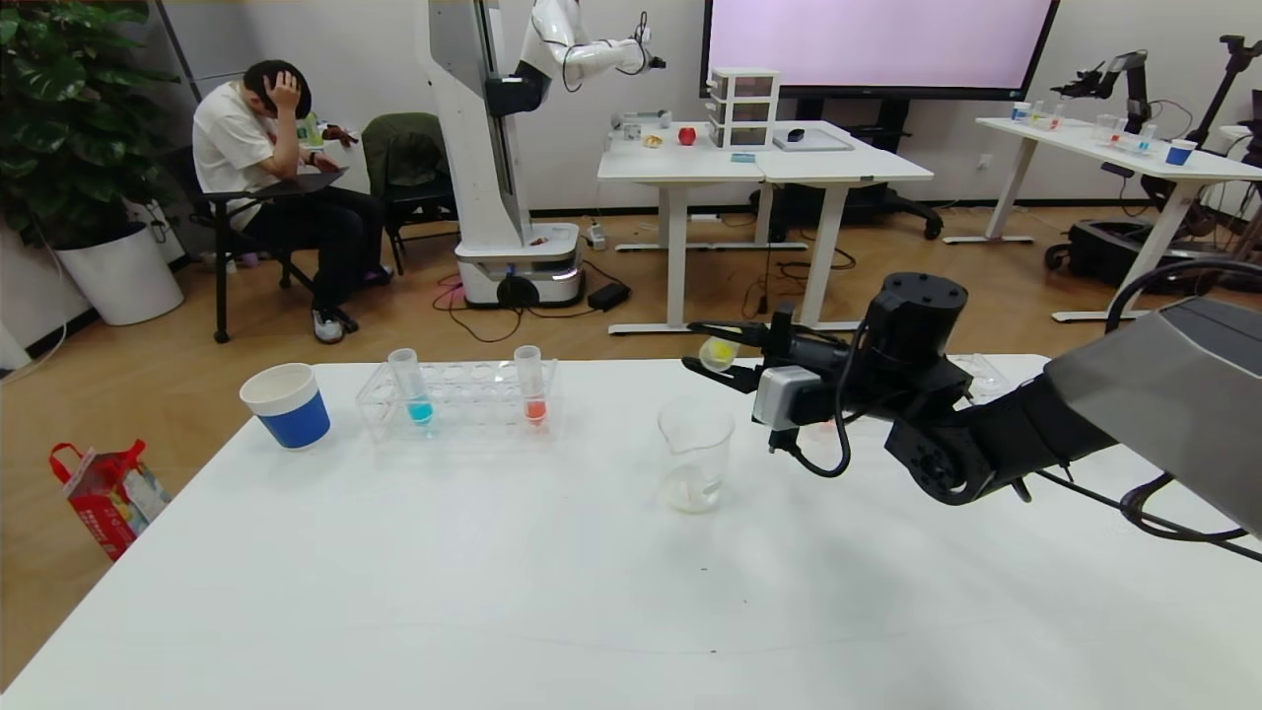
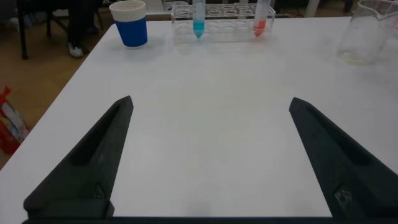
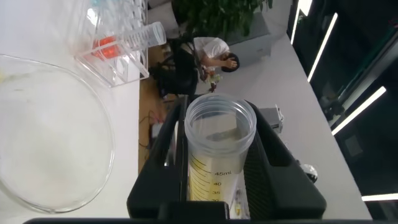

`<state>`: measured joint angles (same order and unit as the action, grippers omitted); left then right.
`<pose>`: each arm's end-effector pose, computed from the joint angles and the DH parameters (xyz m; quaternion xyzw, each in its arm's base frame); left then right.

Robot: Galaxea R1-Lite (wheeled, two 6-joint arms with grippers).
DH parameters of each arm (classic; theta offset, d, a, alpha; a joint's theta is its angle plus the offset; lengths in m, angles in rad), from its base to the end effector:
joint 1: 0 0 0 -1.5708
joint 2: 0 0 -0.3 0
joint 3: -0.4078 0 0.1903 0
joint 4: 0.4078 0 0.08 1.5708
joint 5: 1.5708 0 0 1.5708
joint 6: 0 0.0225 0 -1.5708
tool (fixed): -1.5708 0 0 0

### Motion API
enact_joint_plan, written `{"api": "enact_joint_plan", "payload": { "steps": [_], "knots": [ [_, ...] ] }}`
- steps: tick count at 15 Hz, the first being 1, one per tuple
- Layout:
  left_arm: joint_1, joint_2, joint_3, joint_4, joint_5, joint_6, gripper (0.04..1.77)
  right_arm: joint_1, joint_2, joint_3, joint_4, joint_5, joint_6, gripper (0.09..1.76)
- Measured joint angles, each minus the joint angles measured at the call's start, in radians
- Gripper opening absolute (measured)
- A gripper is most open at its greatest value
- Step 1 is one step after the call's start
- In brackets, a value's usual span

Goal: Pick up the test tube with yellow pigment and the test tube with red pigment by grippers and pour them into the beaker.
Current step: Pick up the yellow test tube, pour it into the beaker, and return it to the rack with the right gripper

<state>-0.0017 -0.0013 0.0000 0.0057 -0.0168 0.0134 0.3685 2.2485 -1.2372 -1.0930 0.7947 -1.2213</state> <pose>-0.0229 -0.0003 0.0749 0.0067 0.0021 -0.0093 0.9999 0.4049 0.1736 0.1335 -0.4858 -0.3474 0.4268 0.6790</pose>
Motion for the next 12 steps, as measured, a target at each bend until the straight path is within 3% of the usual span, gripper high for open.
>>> {"api": "enact_joint_plan", "payload": {
  "steps": [6, 12],
  "knots": [
    [0.000, 0.000, 0.000, 0.000, 0.000, 0.000, 1.75, 0.010, 0.043, -0.057, 0.009, 0.000, -0.152, 0.51],
    [0.000, 0.000, 0.000, 0.000, 0.000, 0.000, 1.75, 0.010, 0.091, -0.117, 0.019, -0.003, -0.209, 0.51]
  ]
}}
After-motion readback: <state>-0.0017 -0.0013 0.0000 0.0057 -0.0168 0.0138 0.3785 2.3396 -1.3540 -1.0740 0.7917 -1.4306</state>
